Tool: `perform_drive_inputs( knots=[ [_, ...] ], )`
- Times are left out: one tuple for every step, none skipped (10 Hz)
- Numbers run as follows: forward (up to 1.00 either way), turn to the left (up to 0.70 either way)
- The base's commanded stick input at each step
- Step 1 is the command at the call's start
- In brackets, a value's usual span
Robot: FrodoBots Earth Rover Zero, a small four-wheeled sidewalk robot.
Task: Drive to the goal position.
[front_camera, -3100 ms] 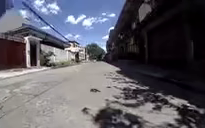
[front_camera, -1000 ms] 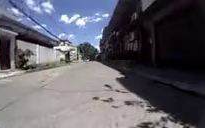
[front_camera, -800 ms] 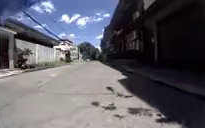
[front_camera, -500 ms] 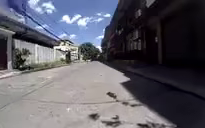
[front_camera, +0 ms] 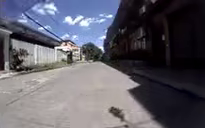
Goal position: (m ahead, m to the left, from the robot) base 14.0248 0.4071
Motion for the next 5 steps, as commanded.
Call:
perform_drive_inputs(
  knots=[
    [1.0,0.0],
    [1.0,0.0],
    [1.0,0.0],
    [1.0,0.0],
    [1.0,0.0]
  ],
)
